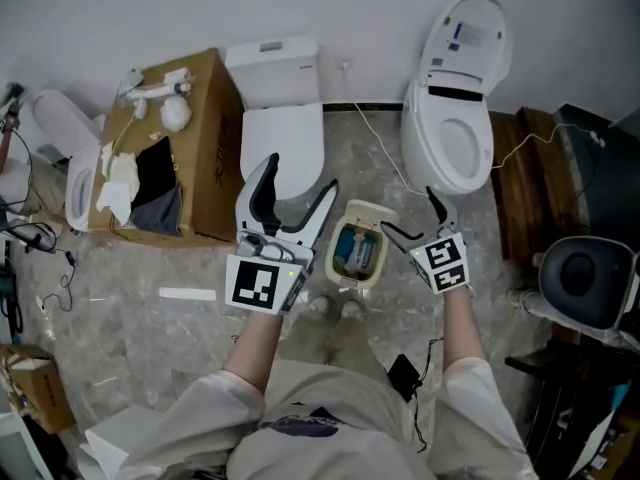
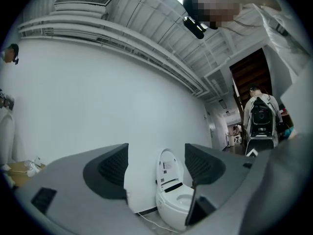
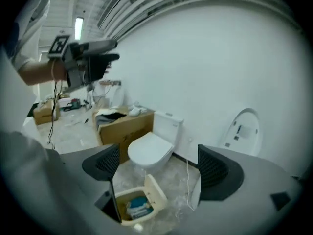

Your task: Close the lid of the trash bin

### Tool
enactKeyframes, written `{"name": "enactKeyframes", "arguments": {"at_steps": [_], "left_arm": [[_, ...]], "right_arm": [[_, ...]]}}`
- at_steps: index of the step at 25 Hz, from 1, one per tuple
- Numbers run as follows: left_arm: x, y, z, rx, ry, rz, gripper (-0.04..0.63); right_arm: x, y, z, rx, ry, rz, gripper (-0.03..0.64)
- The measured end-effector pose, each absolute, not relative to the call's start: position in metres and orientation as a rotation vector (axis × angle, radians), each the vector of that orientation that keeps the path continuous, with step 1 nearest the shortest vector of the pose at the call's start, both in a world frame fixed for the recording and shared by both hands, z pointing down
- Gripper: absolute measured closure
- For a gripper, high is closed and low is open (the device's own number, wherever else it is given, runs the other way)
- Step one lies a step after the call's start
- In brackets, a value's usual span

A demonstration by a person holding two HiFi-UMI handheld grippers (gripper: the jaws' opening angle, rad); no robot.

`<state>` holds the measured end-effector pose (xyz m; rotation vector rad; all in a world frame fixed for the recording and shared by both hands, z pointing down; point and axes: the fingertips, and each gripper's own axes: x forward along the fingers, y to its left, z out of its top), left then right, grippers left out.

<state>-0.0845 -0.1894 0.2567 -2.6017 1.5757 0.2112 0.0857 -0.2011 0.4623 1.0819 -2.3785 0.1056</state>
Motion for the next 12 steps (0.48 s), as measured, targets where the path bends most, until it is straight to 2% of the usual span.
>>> {"name": "enactKeyframes", "arguments": {"at_steps": [12], "left_arm": [[-0.083, -0.237, 0.306, -2.54, 1.682, 0.093, 0.258]], "right_arm": [[0.039, -0.23, 0.695, 0.223, -2.079, 0.317, 0.123]]}}
